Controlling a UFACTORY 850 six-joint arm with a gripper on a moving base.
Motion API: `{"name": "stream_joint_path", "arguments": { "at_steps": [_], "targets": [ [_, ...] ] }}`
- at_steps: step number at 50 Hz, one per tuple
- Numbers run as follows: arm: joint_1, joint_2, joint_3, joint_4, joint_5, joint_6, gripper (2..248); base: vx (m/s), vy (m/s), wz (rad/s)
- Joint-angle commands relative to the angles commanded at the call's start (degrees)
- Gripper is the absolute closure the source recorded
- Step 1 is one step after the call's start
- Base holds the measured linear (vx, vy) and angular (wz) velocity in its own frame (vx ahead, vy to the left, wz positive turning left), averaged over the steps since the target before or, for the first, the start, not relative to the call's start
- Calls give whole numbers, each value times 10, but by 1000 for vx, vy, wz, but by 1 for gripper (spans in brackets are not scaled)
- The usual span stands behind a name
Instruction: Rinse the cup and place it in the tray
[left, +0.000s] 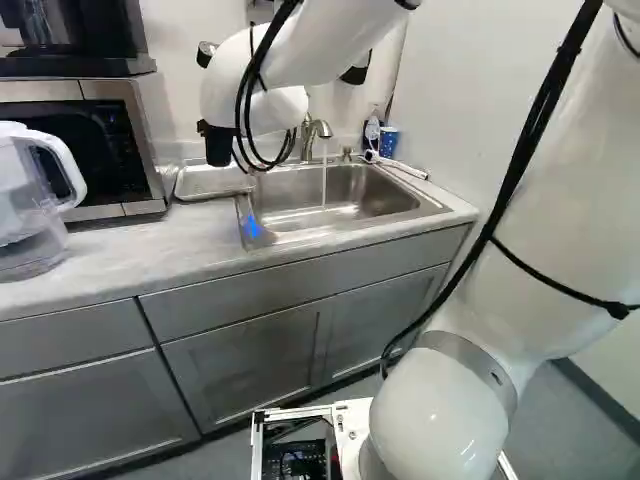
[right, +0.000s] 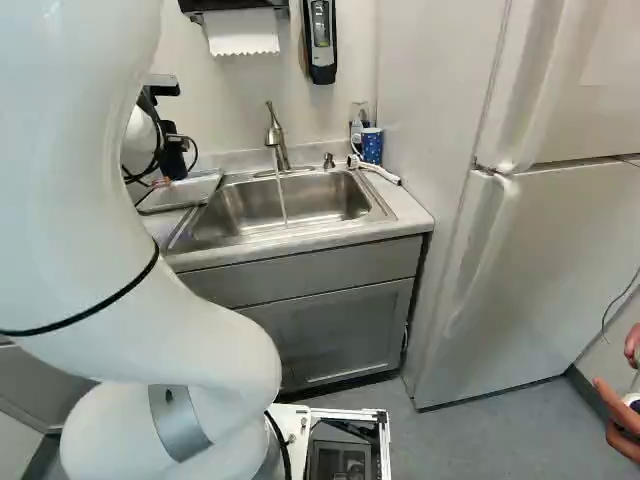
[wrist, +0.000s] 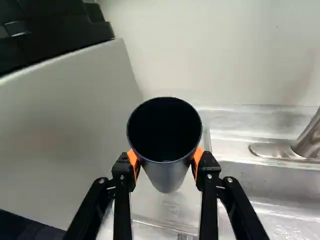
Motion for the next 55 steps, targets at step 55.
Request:
{"name": "stream_joint_path", "arguments": {
  "at_steps": [55],
  "targets": [
    [-4,-49,7,-7,0,0,127,0,0,0]
  ]
}}
